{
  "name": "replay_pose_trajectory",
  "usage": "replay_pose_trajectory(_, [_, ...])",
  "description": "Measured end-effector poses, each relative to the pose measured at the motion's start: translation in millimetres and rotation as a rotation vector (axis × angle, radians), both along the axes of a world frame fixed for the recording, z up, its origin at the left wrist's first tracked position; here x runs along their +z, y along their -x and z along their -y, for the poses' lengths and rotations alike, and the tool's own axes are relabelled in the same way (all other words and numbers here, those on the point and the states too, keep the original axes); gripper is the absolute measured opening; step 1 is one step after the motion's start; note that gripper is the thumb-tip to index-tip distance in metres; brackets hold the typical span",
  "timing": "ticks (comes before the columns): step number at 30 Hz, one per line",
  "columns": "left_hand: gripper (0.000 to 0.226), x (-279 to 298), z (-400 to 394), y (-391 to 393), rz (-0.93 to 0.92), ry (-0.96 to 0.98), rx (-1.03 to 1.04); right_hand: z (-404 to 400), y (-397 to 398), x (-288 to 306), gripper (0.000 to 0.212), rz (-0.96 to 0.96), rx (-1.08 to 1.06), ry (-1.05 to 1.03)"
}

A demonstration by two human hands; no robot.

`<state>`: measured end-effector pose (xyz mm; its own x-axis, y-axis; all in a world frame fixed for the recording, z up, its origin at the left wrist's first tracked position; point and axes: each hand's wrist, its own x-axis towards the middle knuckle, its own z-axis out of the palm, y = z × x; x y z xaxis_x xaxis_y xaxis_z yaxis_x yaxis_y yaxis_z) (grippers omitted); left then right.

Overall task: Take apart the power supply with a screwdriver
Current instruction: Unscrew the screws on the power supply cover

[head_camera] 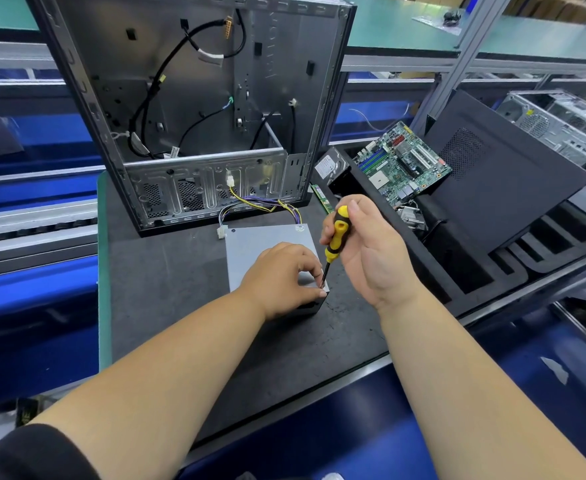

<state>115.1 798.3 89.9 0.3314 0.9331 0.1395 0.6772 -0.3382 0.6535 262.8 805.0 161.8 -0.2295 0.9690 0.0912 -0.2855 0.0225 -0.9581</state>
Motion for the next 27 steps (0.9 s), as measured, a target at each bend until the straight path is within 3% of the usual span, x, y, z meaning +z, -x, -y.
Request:
replay_pose_trajectory(6, [0.02,0.0,-0.5,-0.5,-0.001,-0.004,0.001,-0.3,6.3,-0.8,0.027,-0.003,0.006,0.014])
replay_pose_trajectory(11, [0.021,-0.8,-0.8,-0.3,0.011,-0.011,-0.005,-0.3,2.4,-2.4,0.017,0.099,-0.023,-0.003])
replay_pose_trajectory(24, [0.021,-0.7,-0.8,-1.2,0.044,0.006,0.015,-3.3,-4.0,0.2,0.039,-0.046,0.016,0.047])
replay_pose_trajectory(27, [0.023,-1.2,-1.2,-1.0,0.035,0.003,0.01,-1.5,0.0,0.5,0.033,-0.055,-0.024,0.065])
